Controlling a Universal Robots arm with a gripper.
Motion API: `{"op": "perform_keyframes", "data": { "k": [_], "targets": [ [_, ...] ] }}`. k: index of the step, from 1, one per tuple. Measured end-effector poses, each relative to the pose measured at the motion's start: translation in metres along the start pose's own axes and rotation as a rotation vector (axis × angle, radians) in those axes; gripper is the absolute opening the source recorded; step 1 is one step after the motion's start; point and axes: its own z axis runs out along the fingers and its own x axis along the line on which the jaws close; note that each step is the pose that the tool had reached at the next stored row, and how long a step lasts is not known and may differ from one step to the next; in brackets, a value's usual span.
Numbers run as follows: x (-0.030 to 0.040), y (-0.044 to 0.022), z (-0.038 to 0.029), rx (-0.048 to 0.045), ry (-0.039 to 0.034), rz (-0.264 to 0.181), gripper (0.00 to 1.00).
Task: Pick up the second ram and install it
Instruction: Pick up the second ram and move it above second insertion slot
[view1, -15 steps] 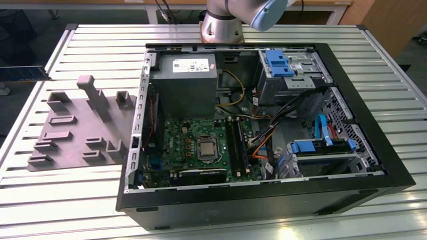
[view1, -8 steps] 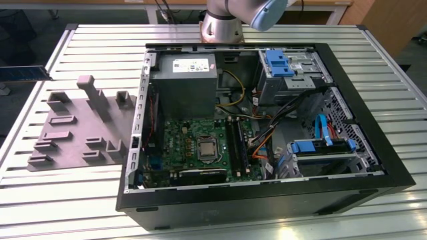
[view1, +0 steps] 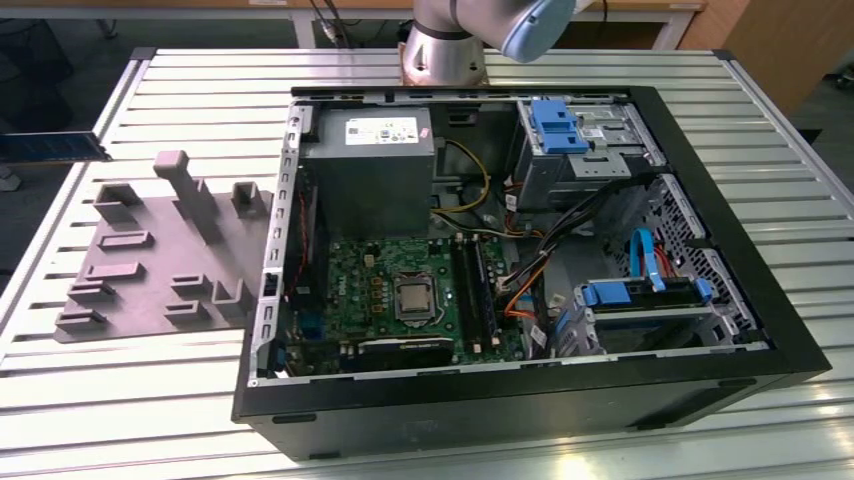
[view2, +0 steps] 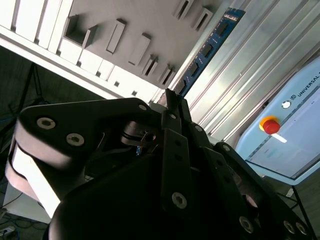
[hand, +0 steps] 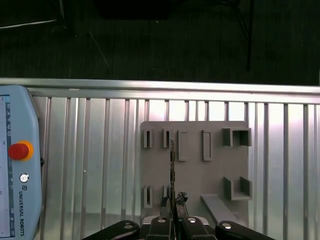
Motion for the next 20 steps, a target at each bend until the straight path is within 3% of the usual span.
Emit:
{"op": "perform_keyframes", "data": {
  "k": [20],
  "targets": [
    [0.0002,-0.013,-0.0005,-0.0001,0.0,0.0,0.14]
  ]
}}
